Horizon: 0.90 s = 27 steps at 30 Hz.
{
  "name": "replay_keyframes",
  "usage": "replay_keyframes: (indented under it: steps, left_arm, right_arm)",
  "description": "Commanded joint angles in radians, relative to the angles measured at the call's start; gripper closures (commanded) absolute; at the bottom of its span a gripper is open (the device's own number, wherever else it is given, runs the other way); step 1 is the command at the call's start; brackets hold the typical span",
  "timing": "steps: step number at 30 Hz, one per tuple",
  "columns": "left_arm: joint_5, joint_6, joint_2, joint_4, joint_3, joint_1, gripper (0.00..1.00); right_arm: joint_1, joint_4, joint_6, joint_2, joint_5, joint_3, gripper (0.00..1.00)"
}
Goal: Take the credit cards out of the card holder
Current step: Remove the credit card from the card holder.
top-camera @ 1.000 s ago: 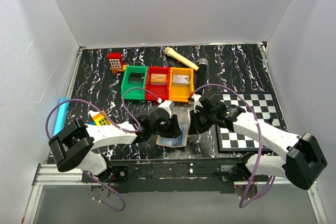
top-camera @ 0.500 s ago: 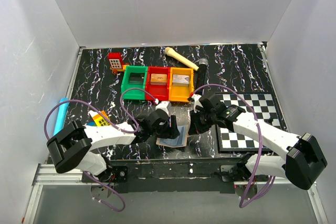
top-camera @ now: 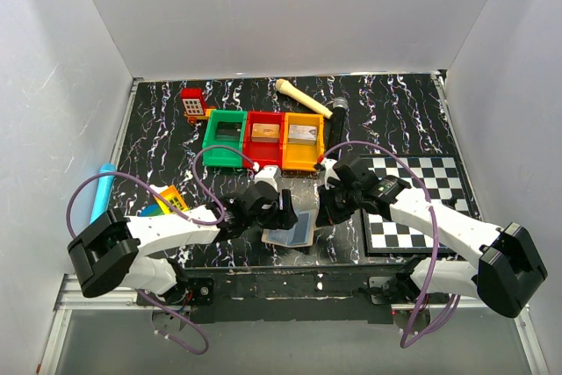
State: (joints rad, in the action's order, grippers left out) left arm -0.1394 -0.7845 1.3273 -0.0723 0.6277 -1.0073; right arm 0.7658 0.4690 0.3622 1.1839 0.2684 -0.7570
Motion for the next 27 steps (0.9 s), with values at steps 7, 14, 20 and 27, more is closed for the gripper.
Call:
replay_keyframes:
  steps: [7, 14, 20, 27]
  left_arm:
    - [-0.103, 0.031, -0.063, -0.075, 0.012, -0.001, 0.33]
    - [-0.123, 0.053, -0.069, -0.084, 0.021, -0.001, 0.29]
    - [-0.085, 0.079, -0.042, -0.064, 0.033, -0.001, 0.28]
    - [0.007, 0.097, 0.022, 0.019, 0.04, -0.008, 0.29]
  right_arm:
    - [-0.002, -0.001, -0.017, -0.02, 0.009, -0.033, 0.99]
    - [-0.002, -0.001, -0.019, -0.023, 0.009, -0.028, 0.99]
    - [-0.002, -0.003, -0.019, -0.023, 0.008, -0.027, 0.99]
    - [-0.002, -0.004, -0.019, -0.023, 0.009, -0.025, 0.99]
